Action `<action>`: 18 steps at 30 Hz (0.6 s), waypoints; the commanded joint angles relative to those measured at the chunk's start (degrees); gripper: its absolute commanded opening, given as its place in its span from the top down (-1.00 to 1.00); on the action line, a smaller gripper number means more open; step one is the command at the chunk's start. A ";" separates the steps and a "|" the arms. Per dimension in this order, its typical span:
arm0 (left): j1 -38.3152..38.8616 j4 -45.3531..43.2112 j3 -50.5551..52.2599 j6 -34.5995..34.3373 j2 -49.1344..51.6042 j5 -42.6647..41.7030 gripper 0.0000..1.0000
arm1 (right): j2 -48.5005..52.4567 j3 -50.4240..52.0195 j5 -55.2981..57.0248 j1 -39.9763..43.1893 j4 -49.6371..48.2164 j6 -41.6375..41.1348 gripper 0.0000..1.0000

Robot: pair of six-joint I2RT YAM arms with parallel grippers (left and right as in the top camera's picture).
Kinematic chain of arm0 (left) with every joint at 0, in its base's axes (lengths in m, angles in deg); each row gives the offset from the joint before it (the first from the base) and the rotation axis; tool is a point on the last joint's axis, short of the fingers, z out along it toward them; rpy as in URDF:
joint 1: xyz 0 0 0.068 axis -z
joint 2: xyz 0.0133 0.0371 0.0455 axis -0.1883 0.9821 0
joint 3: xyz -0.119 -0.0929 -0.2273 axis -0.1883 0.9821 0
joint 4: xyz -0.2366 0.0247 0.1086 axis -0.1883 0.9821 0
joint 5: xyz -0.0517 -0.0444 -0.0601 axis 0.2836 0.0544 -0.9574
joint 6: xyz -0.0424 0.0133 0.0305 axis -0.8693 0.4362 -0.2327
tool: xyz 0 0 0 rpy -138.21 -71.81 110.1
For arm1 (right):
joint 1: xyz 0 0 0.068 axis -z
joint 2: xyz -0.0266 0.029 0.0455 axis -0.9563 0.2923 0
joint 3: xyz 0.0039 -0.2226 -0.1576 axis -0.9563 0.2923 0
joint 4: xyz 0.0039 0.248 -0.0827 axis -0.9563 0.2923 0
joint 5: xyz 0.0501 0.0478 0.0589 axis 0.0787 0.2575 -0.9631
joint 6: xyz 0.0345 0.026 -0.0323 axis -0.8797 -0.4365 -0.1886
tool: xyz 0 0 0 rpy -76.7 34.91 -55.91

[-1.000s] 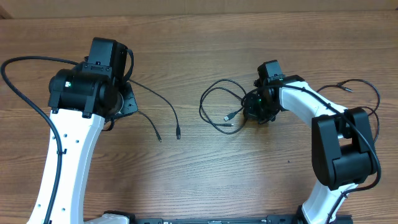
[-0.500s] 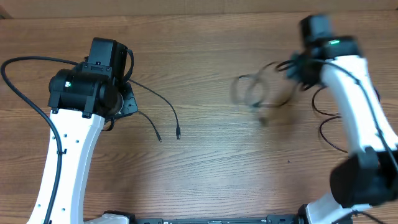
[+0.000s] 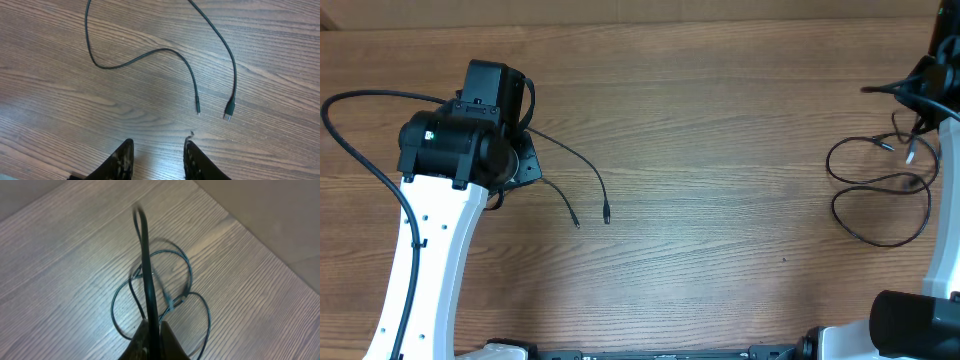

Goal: Untangle cables

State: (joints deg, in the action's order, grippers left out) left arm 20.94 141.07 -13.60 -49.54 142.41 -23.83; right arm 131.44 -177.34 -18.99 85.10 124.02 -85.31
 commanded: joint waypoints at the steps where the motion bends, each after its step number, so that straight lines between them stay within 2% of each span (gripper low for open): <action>1: 0.07 -0.20 0.04 -0.15 -0.57 -0.04 0.35 | -0.37 1.64 -2.05 0.52 0.17 -0.07 0.88; 2: 0.07 -0.20 0.02 -0.13 -0.57 -0.04 0.35 | -0.37 1.81 -2.08 0.52 0.59 -0.07 0.62; 4: 0.07 -0.13 0.02 -0.09 -0.57 -0.04 0.34 | -0.35 1.90 -2.43 0.52 0.98 -0.07 -0.04; 5: 0.07 -0.07 0.02 0.07 -0.57 -0.04 0.34 | -0.35 1.90 -3.30 0.52 1.01 -0.04 -0.29; 7: 0.04 0.15 0.02 0.09 -0.57 0.00 0.34 | -0.35 1.90 -6.16 0.52 0.96 -0.02 -0.52; 10: 0.04 0.24 0.04 0.28 -0.57 0.50 0.32 | -0.35 1.90 -13.44 0.50 0.96 1.16 -0.64; 15: 0.04 0.70 0.07 0.24 -0.52 3.74 0.16 | -0.35 1.92 -37.51 -0.72 1.07 12.92 -0.70; 18: -0.07 1.97 0.07 -0.48 -0.33 4.70 0.11 | -0.35 1.92 -44.02 -3.06 1.97 17.25 -0.73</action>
State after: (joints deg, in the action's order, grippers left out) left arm 20.94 142.18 -13.60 -49.34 142.41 -21.82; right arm 131.44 -175.61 -49.39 84.18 125.50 -75.14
